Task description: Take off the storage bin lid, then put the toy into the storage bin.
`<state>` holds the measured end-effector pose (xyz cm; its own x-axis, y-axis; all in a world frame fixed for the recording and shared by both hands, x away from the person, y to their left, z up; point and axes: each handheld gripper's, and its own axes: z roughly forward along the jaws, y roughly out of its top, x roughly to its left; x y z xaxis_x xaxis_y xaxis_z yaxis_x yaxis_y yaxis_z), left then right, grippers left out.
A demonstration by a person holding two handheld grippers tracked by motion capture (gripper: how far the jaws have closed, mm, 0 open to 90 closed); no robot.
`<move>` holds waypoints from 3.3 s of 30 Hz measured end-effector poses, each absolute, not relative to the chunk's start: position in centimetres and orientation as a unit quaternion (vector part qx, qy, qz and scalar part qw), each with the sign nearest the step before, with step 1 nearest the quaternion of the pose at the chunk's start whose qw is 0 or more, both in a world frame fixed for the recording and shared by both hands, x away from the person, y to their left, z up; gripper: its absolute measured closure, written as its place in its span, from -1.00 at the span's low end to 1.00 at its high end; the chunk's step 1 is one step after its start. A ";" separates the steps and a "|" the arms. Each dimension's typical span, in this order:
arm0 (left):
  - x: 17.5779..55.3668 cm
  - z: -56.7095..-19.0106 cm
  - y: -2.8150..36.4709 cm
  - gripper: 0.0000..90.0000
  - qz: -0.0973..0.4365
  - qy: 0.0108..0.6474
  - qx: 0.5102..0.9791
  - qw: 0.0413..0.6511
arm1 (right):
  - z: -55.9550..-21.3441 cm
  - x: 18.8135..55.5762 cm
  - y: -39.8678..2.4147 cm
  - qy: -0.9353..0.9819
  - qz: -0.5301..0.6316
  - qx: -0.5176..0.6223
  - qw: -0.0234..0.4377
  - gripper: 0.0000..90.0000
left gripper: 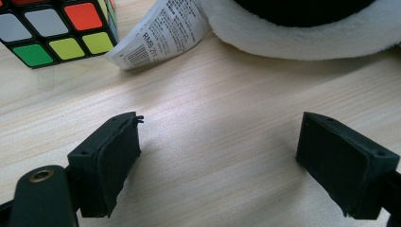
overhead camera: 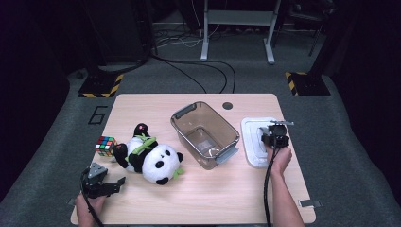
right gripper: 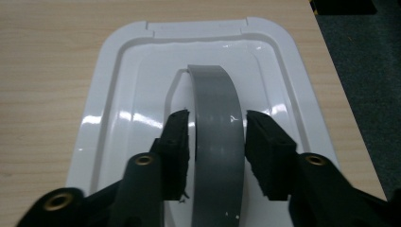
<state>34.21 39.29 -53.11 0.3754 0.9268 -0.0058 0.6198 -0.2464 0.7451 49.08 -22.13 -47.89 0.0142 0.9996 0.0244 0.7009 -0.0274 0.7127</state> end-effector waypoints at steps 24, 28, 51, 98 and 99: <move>34.2 -53.1 39.3 -0.69 0.227 0.508 0.759 0.338 | -45.2 45.2 -20.9 0.730 0.322 0.572 0.191 -1.00; 34.2 -53.1 39.4 -0.69 0.227 0.508 0.759 0.338 | -45.3 44.2 -20.4 0.742 0.322 0.556 0.191 -1.00; 34.2 -53.1 39.4 -0.69 0.227 0.508 0.759 0.338 | -49.2 38.6 -15.0 0.798 0.334 0.471 0.173 -1.00; 34.4 -53.1 39.3 -0.71 0.230 0.522 0.749 0.337 | -53.0 36.8 -13.4 0.806 0.338 0.448 0.189 -1.00; 34.3 -53.1 39.3 -0.71 0.231 0.524 0.748 0.336 | -53.0 36.8 -13.4 0.806 0.338 0.448 0.189 -1.00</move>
